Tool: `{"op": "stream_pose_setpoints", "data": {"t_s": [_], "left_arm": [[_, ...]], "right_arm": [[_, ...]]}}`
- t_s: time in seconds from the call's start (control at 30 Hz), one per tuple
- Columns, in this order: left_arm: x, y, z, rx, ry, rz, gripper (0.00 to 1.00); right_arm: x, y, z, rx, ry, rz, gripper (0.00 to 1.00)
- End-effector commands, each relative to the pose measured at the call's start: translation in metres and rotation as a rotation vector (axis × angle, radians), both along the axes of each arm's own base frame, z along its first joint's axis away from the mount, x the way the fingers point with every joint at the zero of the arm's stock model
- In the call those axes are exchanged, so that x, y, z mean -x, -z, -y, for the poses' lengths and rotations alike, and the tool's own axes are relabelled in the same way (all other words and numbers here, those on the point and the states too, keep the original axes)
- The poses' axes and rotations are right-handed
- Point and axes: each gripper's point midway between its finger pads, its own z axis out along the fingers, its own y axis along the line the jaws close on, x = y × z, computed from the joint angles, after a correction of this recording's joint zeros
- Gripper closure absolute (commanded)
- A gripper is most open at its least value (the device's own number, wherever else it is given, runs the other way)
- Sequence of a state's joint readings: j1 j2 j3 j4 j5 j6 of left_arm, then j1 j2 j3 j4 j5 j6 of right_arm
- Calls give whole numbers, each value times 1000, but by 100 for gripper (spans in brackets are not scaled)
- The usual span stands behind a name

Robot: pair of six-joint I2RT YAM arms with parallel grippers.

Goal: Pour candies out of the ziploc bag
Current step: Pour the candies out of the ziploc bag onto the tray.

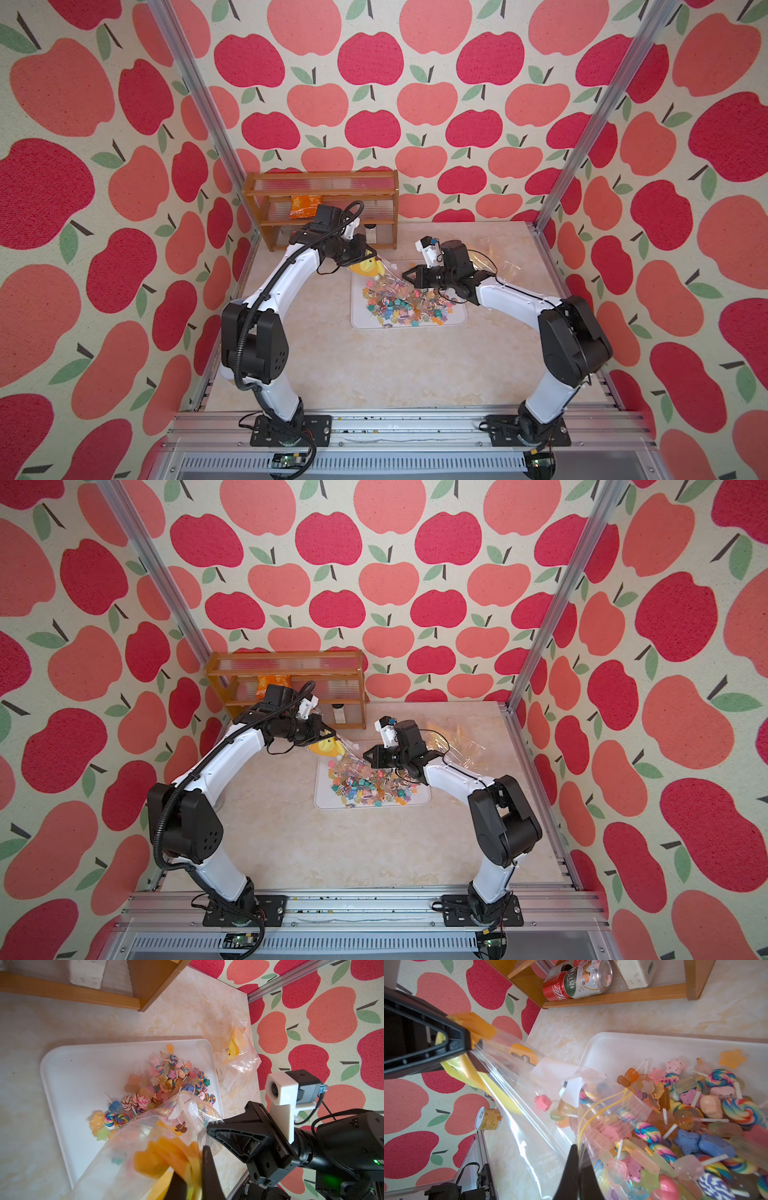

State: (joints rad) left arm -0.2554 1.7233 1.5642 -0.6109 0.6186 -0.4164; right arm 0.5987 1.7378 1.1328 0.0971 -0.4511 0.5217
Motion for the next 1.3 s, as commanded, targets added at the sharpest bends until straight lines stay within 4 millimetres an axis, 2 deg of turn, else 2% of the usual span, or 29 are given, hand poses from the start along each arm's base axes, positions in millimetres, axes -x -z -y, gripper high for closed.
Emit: {"op": "stream_pose_setpoints", "data": {"t_s": [0.0,0.63,1.27], "left_arm": [[-33,-85,-39,4,-118,292,100],[-38,-83,-54,-18,-139,297,100],[-52,-66,-67,-29,-162,265,100]], "right_arm": [[21,69,29,177,49,-215,100],[15,71,21,170,40,-222,100],[8,75,7,170,23,-230,100]]}}
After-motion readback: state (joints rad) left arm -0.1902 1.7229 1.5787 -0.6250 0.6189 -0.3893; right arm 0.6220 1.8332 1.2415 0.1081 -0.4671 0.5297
